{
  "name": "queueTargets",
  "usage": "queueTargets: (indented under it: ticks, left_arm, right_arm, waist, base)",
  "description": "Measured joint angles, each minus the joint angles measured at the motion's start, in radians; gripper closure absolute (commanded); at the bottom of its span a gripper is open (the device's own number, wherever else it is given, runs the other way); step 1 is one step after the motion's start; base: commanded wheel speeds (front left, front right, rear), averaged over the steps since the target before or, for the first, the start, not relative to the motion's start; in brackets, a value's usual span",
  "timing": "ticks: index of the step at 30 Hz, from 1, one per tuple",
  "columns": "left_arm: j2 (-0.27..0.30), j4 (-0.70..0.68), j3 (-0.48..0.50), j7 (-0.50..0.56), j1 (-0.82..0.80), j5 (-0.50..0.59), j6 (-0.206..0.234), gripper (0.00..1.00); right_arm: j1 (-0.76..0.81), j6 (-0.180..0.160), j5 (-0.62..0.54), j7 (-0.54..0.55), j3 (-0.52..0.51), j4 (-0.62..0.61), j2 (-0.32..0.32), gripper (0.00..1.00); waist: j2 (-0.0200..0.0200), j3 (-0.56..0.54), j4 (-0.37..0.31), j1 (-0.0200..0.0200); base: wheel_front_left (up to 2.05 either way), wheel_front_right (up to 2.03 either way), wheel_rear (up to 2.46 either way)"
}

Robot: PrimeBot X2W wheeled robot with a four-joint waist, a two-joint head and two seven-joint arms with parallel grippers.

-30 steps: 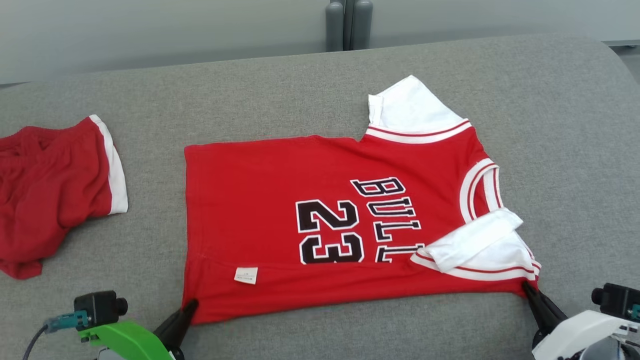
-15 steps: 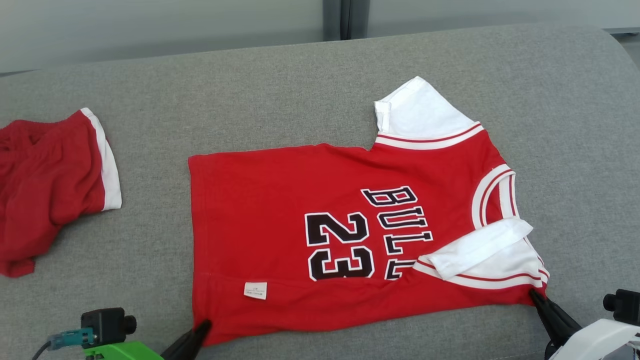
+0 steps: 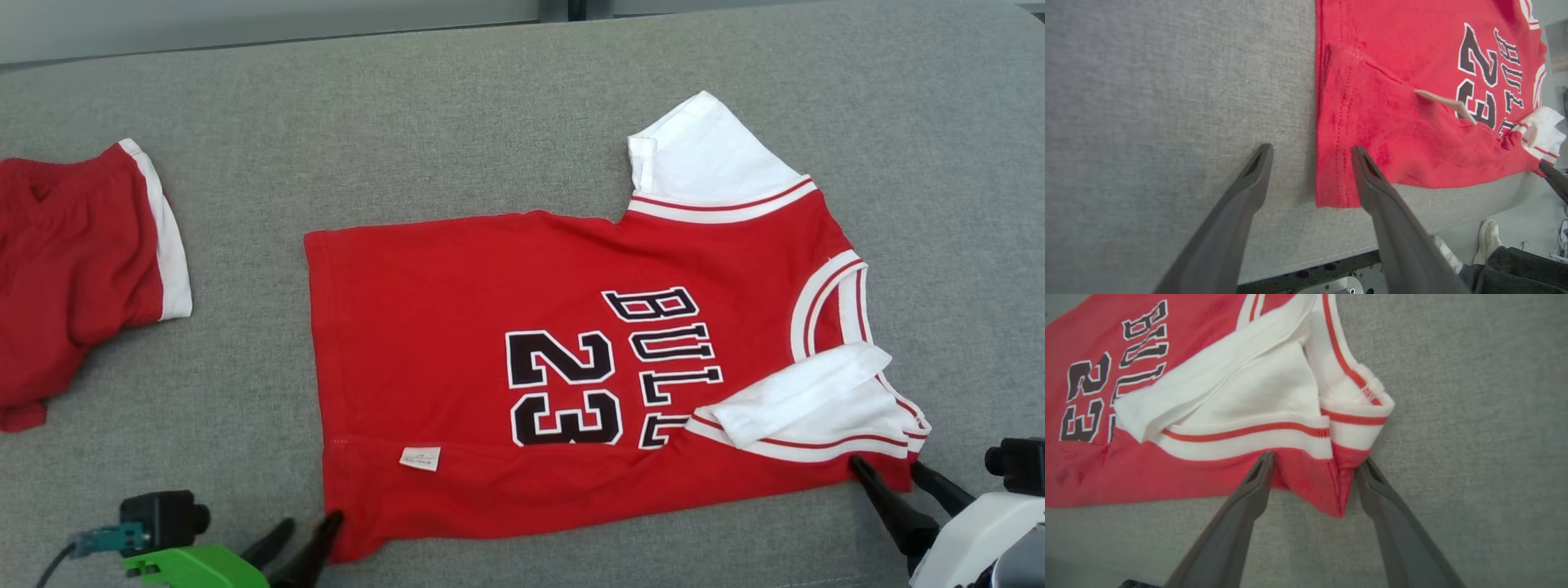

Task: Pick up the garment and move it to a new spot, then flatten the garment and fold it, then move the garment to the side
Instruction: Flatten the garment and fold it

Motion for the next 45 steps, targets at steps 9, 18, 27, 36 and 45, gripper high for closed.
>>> queueTargets:
  ticks: [9, 18, 27, 36, 45]
  left_arm:
    - [0.140, -0.109, 0.069, -0.008, -0.103, 0.133, 0.031, 0.00]
    - [0.112, -0.073, -0.002, 0.036, -0.459, 0.161, 0.023, 0.00]
    - [0.033, 0.142, -0.065, 0.086, -0.686, 0.156, 0.028, 0.00]
    - [-0.013, 0.293, -0.077, 0.070, -0.771, 0.137, -0.001, 0.00]
    - [-0.095, 0.352, -0.145, 0.071, -0.823, 0.078, -0.086, 0.00]
  right_arm:
    - [-0.070, -0.018, -0.016, 0.061, -0.090, -0.188, -0.136, 0.00]
    - [-0.499, -0.072, -0.079, 0.126, -0.110, -0.214, -0.171, 0.00]
    - [-0.765, -0.114, -0.133, 0.192, -0.034, -0.076, -0.127, 0.00]
    - [-0.856, -0.113, -0.157, 0.196, 0.035, 0.078, -0.072, 0.00]
    - [-0.910, -0.106, -0.188, 0.194, 0.061, 0.204, -0.052, 0.00]
  waist:
    - [0.0000, 0.048, 0.002, 0.0000]
    - [0.0000, 0.141, 0.015, 0.0001]
    - [0.0000, 0.256, 0.038, 0.0003]
    - [0.0000, 0.291, 0.083, 0.0002]
    - [0.0000, 0.282, 0.115, 0.0001]
  base:
    - [0.00, 0.00, 0.00]
    - [0.00, 0.00, 0.00]
    - [0.00, 0.00, 0.00]
    - [0.00, 0.00, 0.00]
    - [0.00, 0.00, 0.00]
